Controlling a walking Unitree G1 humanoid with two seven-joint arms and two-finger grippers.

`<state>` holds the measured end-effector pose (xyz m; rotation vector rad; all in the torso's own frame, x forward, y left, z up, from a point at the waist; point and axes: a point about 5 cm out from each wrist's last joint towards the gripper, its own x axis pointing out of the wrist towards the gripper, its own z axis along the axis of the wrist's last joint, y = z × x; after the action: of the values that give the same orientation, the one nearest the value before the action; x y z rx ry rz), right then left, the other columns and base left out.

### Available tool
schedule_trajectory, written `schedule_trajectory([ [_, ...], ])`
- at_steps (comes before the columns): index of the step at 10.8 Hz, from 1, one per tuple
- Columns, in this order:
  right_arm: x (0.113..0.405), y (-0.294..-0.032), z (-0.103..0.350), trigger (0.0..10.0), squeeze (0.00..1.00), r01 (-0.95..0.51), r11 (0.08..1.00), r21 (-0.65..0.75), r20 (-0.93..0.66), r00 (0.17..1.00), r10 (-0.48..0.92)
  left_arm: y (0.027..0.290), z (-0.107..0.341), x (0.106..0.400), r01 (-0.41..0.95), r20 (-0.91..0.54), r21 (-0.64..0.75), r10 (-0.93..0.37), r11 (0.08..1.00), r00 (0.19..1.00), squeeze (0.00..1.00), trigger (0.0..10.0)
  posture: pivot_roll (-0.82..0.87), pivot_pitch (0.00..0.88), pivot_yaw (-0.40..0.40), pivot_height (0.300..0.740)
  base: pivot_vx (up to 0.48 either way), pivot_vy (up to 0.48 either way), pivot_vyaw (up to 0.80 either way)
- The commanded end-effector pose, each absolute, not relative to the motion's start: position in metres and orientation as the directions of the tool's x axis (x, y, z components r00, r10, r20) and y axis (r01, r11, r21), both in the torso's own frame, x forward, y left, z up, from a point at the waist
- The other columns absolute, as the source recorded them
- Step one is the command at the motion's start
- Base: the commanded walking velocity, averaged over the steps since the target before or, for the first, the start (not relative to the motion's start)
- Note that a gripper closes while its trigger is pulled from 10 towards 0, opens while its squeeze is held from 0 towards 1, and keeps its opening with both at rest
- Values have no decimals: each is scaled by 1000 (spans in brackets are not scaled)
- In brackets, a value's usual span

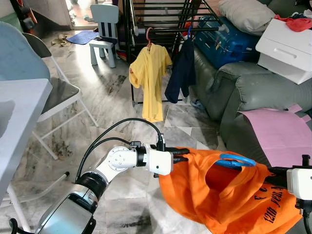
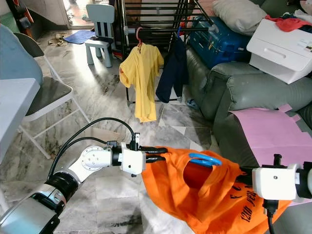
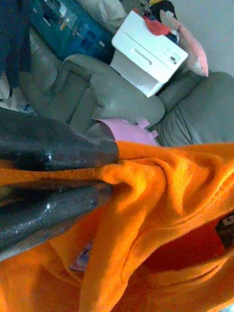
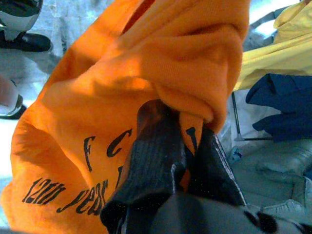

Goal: Hang hanger

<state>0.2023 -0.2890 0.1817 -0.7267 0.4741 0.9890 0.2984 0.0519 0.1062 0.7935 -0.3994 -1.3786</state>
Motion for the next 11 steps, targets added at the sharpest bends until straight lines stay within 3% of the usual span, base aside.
schedule_trajectory([
  [1,203,-291,186,0,0,-870,356,-341,-655,492,574,50,109,299,704,-174,710,-969,1,177,0,0,-54,0,-33,740,0,0,0],
  [2,203,-291,186,0,0,-870,356,-341,-655,492,574,50,109,299,704,-174,710,-969,1,177,0,0,-54,0,-33,740,0,0,0],
  [3,205,-282,164,0,0,-833,423,-356,-614,550,566,49,111,301,719,-120,690,-966,85,230,1000,10000,-28,0,-26,740,0,0,0],
  [4,210,-262,132,0,0,-771,506,-386,-549,633,546,49,113,306,716,-65,671,-948,191,313,1000,10000,-25,0,-28,740,0,0,0],
  [5,212,-262,132,0,0,-770,503,-392,-547,635,546,49,111,306,712,-93,682,-946,167,311,0,10000,-27,0,-28,740,0,0,0],
  [6,213,-262,133,0,0,-769,504,-393,-545,637,545,49,112,307,727,-80,662,-947,183,311,765,10000,-27,0,-28,740,0,0,0],
  [7,213,-262,130,0,0,-756,512,-407,-539,651,534,48,113,308,732,-70,650,-943,204,324,1000,10000,-27,0,-26,740,0,0,0],
  [10,219,-267,122,0,0,-721,528,-449,-558,688,464,46,116,305,741,-43,643,-957,195,288,1000,10000,-27,0,-17,740,0,0,0],
  [11,226,-273,114,0,0,-674,572,-467,-559,727,399,50,115,307,737,-50,642,-948,210,314,1000,10000,-30,0,-5,740,0,0,0],
])
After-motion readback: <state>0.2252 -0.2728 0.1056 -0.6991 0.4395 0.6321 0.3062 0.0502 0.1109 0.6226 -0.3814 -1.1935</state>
